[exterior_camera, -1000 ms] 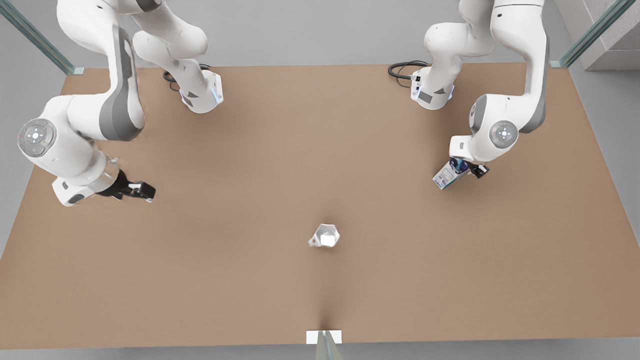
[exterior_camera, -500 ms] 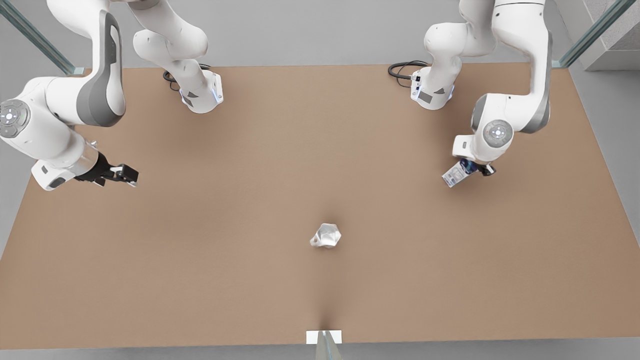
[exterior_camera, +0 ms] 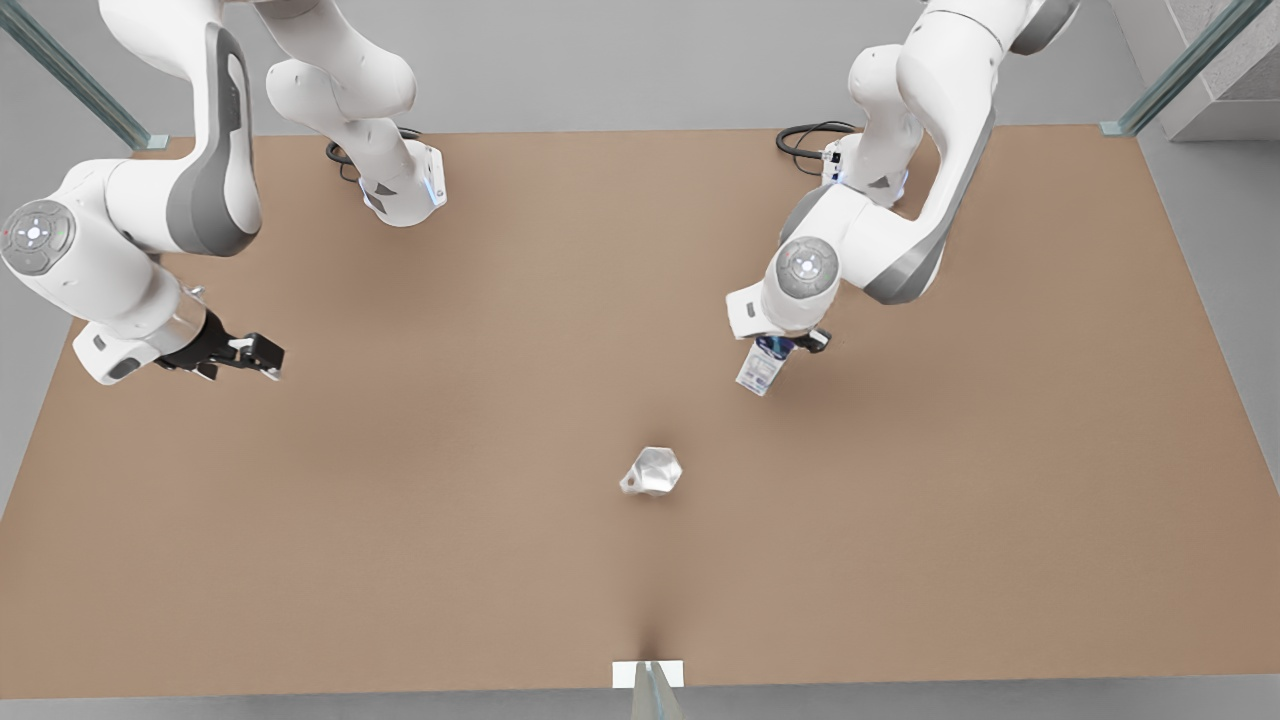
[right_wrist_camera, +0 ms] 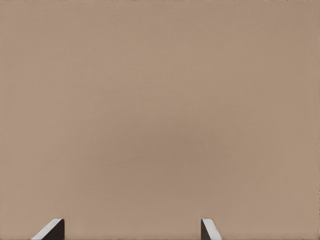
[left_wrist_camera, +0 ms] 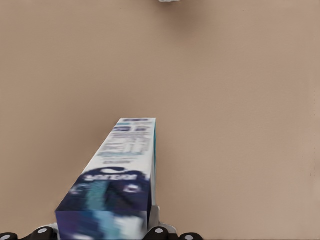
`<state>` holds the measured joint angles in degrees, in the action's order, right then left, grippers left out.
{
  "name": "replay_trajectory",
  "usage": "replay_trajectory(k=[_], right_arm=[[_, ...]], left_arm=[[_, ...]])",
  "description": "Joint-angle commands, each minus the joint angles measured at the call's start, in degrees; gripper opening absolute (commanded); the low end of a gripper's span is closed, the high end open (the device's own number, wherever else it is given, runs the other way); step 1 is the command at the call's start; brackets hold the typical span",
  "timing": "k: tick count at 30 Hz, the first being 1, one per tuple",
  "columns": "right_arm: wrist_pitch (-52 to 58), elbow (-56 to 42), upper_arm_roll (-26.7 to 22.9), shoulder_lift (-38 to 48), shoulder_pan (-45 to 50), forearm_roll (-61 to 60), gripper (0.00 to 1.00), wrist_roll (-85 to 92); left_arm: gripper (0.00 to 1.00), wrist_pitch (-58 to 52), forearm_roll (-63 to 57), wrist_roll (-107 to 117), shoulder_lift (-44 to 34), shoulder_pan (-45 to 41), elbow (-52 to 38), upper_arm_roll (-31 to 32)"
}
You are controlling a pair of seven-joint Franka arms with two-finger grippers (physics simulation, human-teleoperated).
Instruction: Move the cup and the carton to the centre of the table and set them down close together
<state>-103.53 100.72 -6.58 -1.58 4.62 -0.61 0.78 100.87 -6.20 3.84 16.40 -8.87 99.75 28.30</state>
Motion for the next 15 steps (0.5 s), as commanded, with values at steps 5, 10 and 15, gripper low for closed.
replay_trajectory(k=[5,10,15], right_arm=[[0.18,0.0,-0.01,0.0,0.66,0.0,1.0,0.01],[0.09,0.09,-0.01,0.0,0.66,0.0,1.0,0.1],[-0.18,0.09,-0.01,-0.09,0.66,-0.18,1.0,0.19]], left_arm=[[0.67,0.55,-0.12,14.96,13.04,-10.11,-15.19,0.0],[0.7,0.82,-2.76,16.55,18.49,-11.25,-19.07,-0.26],[1.0,0.82,-2.67,17.43,18.93,-11.25,-19.5,-0.26]])
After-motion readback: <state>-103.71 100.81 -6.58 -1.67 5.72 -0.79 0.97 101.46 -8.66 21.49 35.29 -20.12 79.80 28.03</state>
